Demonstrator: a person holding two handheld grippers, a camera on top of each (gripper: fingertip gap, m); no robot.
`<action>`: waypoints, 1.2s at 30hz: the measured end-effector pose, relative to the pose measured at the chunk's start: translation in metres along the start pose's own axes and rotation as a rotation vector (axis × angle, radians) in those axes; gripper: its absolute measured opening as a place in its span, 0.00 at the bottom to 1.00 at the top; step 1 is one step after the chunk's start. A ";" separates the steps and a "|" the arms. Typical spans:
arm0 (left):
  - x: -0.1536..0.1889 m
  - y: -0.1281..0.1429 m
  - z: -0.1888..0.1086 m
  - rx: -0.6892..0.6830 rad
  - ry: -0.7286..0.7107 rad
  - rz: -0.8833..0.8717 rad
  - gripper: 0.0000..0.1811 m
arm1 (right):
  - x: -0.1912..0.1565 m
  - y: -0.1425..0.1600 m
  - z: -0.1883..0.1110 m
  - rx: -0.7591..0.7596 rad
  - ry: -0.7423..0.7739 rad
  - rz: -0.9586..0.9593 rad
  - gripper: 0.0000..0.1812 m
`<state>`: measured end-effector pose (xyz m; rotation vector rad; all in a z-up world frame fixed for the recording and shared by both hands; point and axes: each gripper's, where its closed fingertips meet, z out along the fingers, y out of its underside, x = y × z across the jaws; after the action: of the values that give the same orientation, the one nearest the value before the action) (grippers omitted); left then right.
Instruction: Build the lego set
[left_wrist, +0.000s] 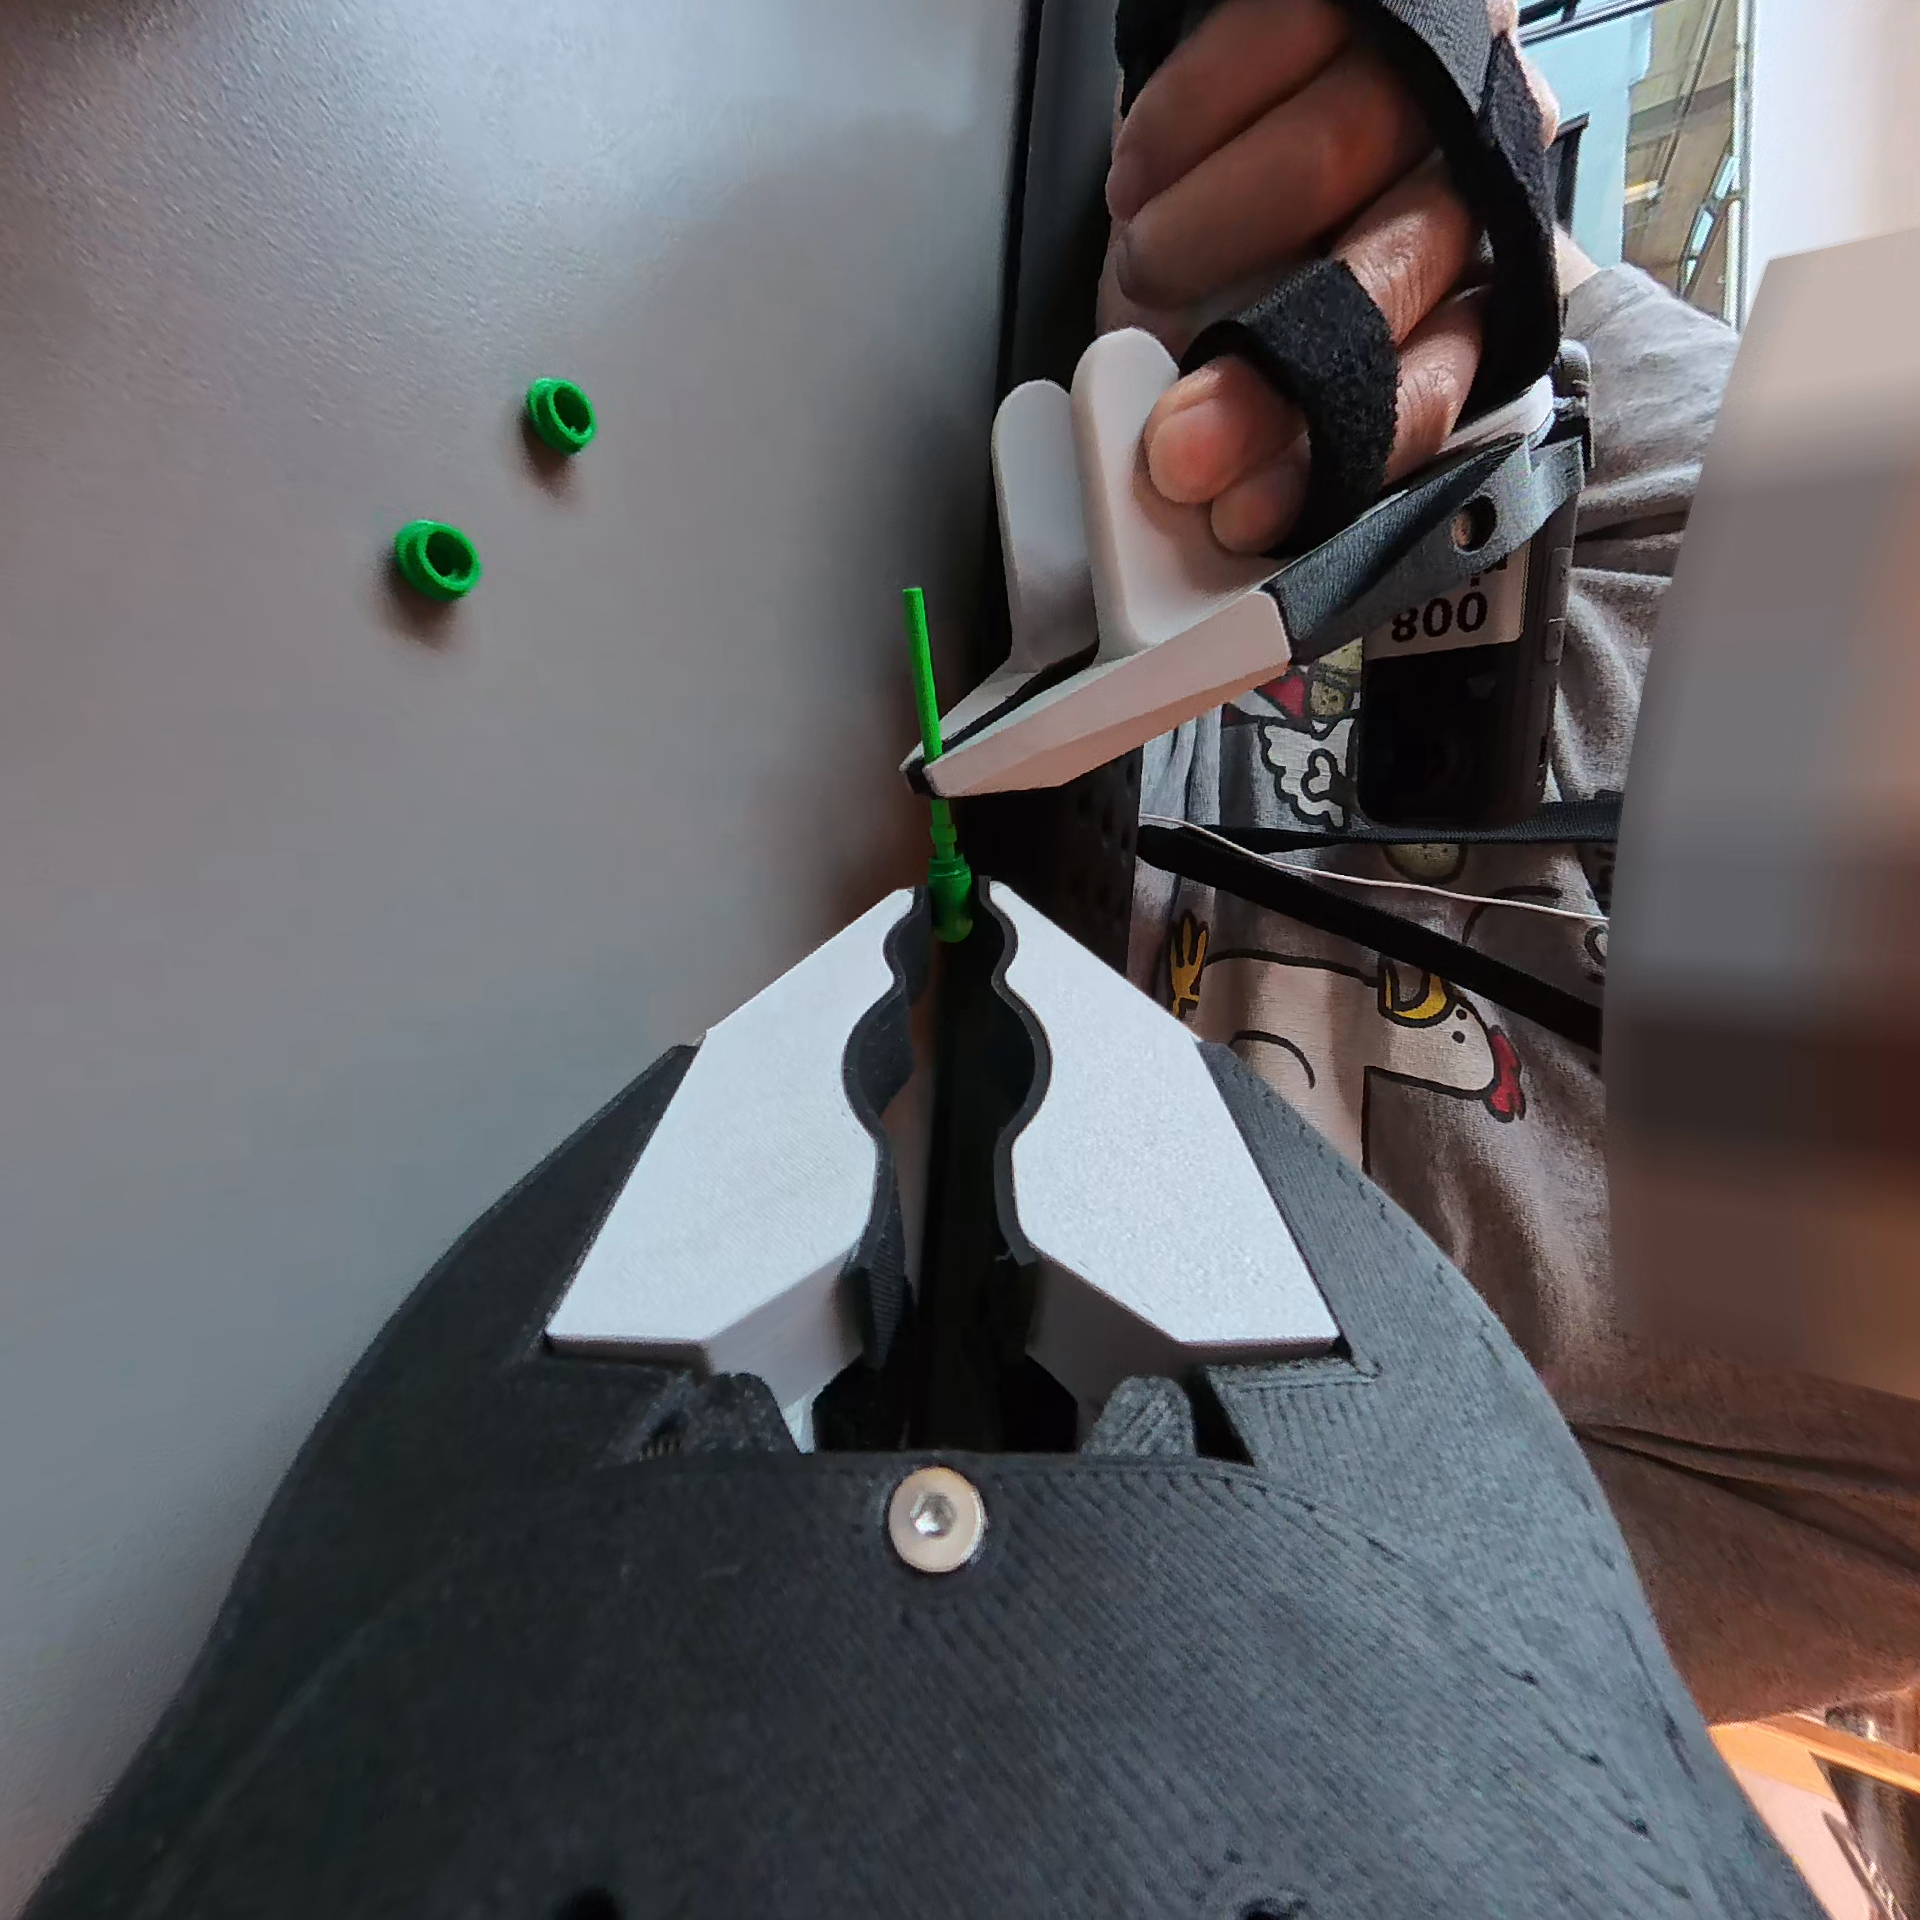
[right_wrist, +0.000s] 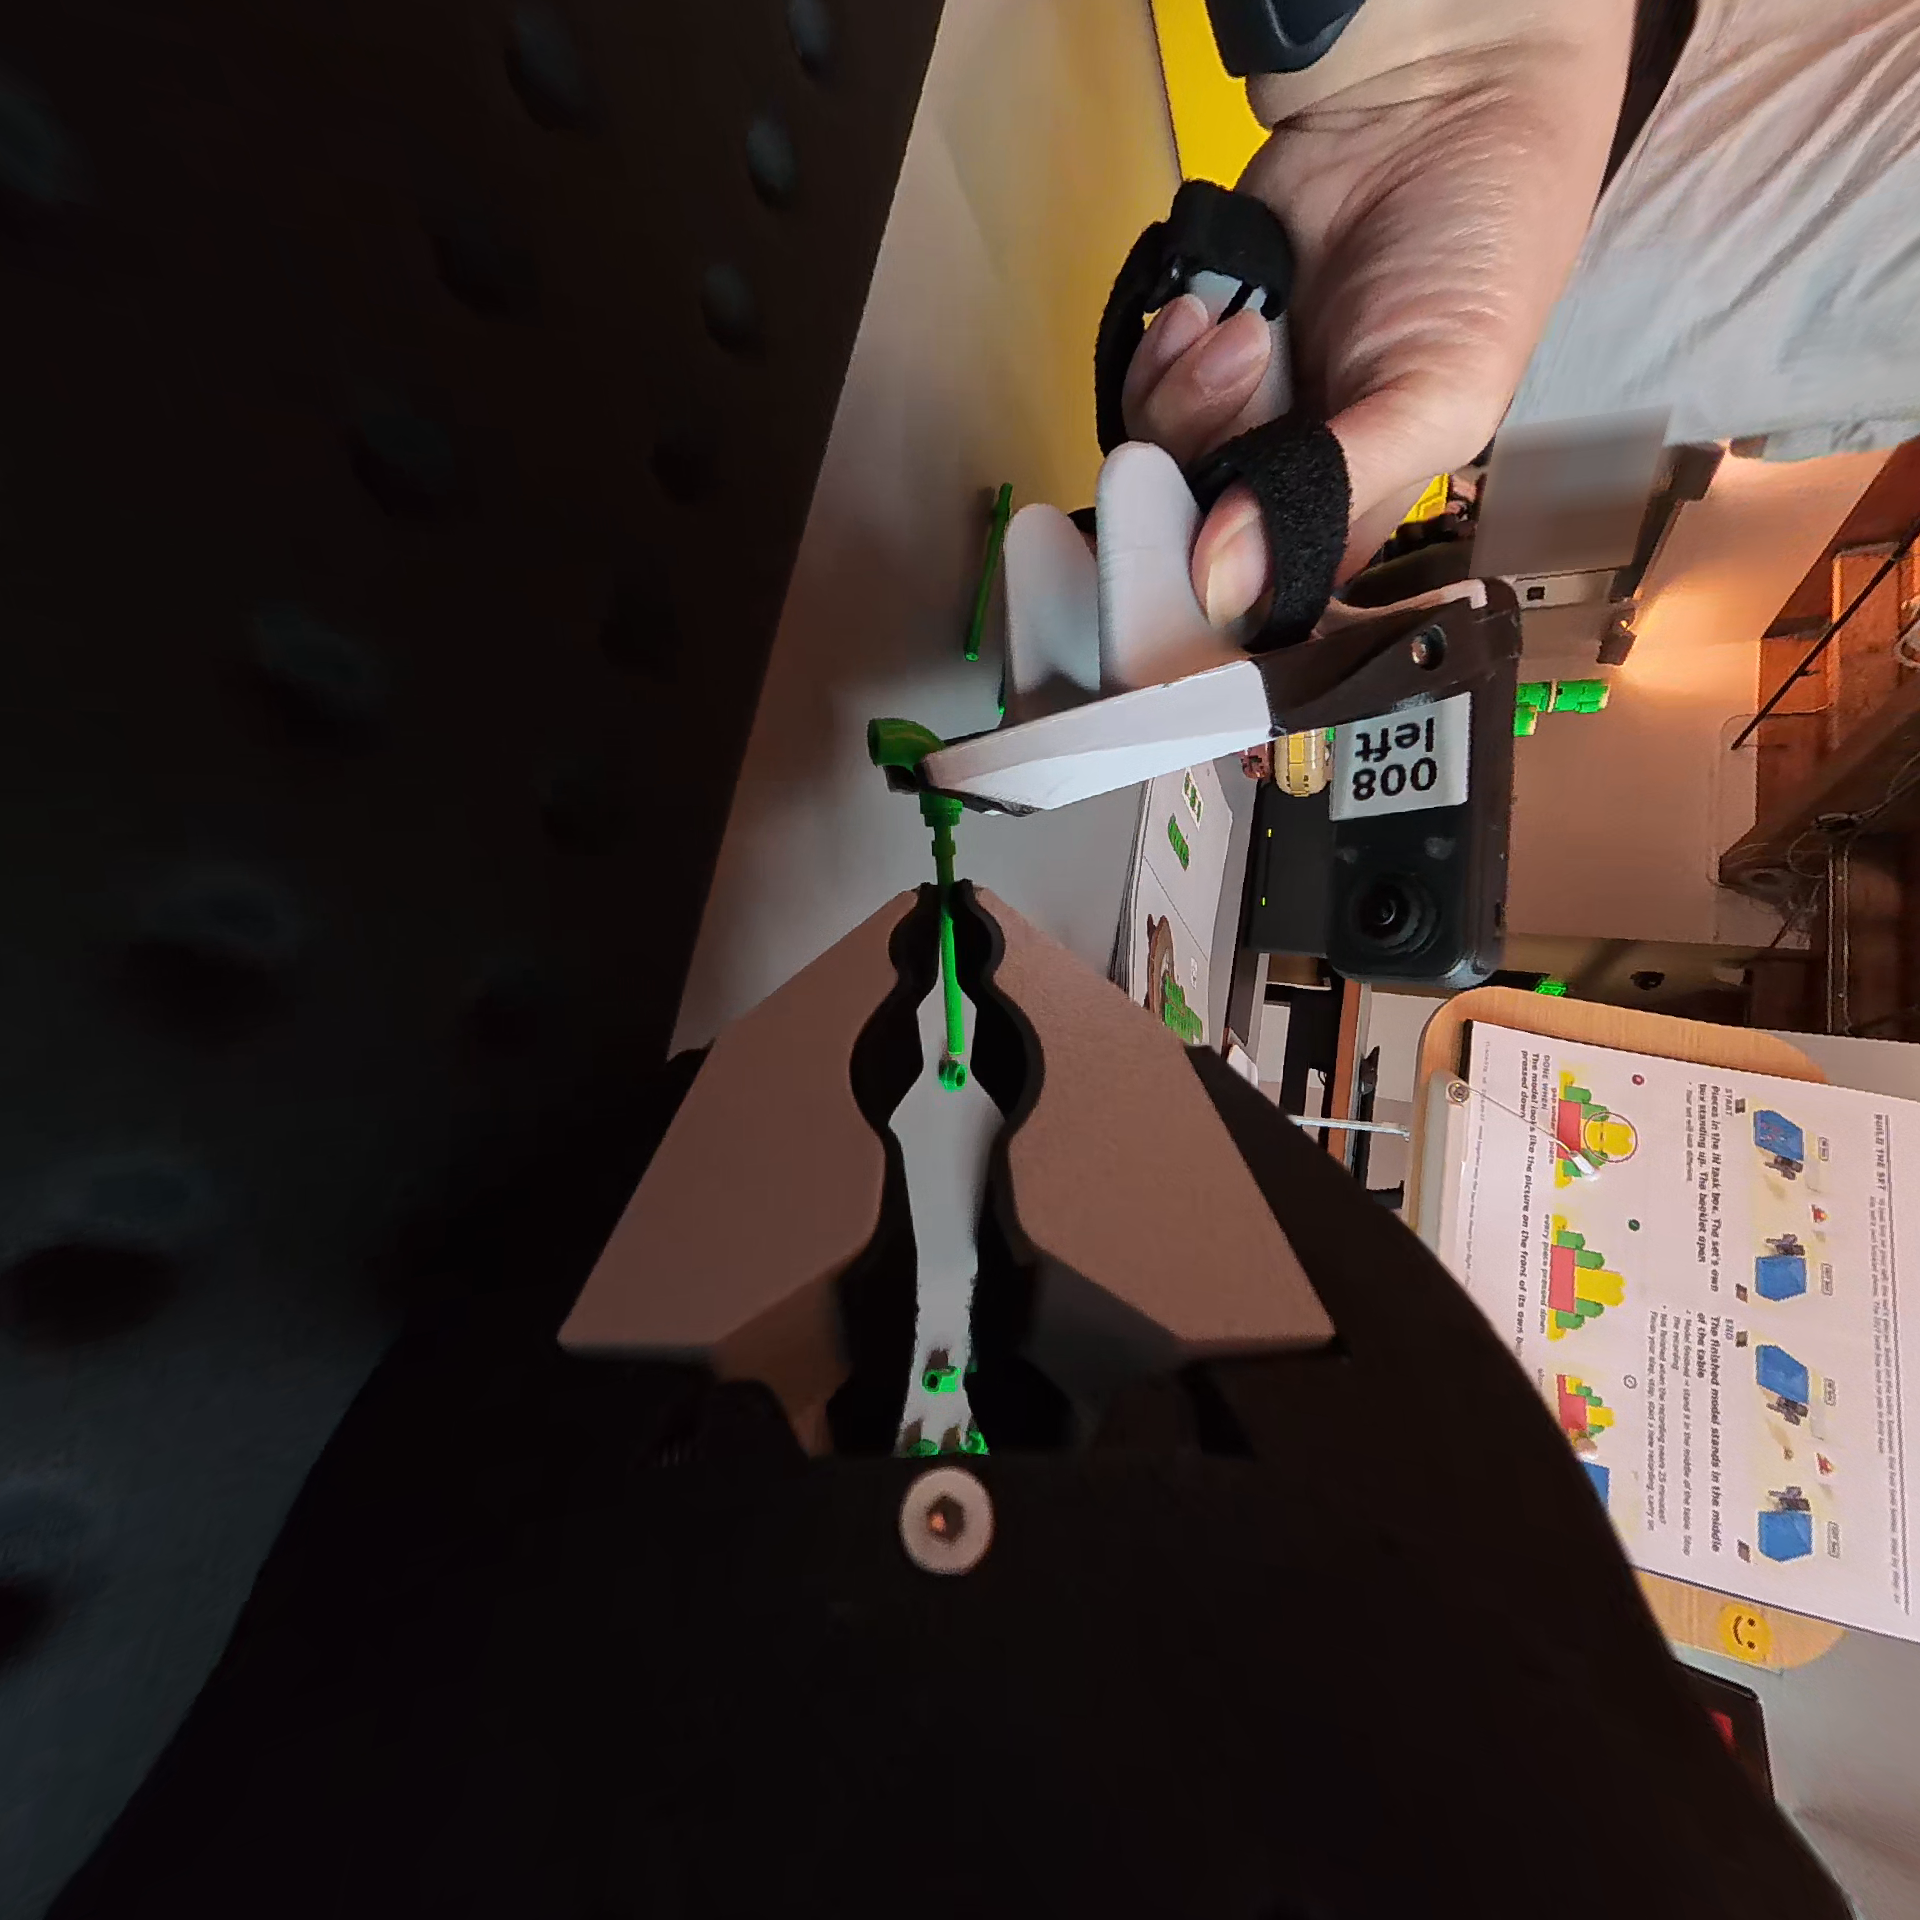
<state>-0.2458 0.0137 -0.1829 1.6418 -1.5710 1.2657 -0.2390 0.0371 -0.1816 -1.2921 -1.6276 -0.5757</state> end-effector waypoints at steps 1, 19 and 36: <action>-0.001 0.000 0.000 -0.004 -0.005 0.002 0.02 | -0.001 0.000 0.000 0.001 -0.004 -0.001 0.00; -0.002 0.001 0.001 -0.029 -0.038 0.031 0.02 | -0.002 -0.002 0.000 0.006 -0.010 -0.003 0.00; -0.006 0.000 0.001 -0.030 -0.060 0.049 0.02 | -0.002 0.000 0.002 -0.005 -0.019 0.004 0.00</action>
<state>-0.2452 0.0161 -0.1888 1.6463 -1.6677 1.2216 -0.2399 0.0374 -0.1841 -1.3076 -1.6395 -0.5671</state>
